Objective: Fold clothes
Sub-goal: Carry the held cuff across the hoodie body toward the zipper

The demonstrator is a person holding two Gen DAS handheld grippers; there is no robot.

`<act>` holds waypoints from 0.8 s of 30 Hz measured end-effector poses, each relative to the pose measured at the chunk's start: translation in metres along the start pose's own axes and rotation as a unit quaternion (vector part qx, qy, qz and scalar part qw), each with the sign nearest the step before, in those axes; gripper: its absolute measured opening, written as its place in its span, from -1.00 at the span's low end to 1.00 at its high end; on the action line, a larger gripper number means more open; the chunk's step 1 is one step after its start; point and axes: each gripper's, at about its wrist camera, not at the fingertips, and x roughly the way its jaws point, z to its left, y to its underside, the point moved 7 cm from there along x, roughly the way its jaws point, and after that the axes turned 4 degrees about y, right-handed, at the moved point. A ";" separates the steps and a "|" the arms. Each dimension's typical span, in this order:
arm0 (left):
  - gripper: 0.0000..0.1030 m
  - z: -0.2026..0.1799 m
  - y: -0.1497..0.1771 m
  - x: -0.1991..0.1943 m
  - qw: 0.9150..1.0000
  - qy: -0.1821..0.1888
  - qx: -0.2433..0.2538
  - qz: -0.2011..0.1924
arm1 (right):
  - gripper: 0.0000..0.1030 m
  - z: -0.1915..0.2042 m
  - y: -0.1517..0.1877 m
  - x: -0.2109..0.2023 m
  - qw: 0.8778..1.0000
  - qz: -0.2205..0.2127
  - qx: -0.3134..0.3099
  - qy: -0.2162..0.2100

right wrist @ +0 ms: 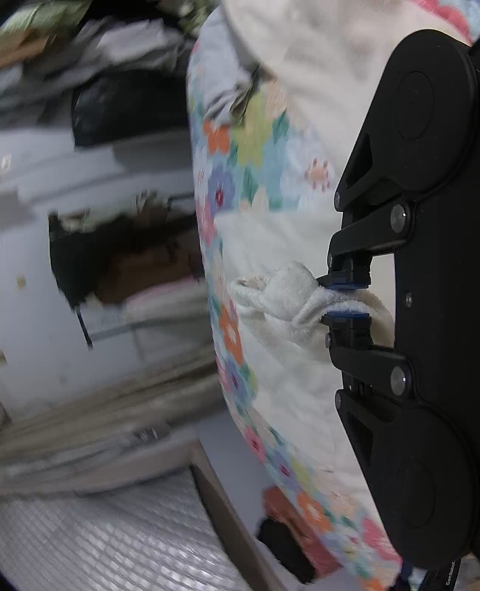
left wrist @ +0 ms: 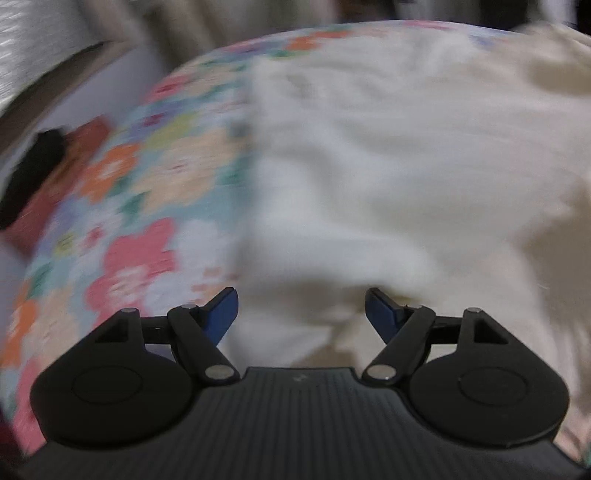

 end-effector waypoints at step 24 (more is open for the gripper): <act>0.09 0.098 0.016 -0.005 0.963 -0.080 -0.256 0.019 | -0.64 0.009 0.105 0.032 0.975 0.213 0.059 -0.036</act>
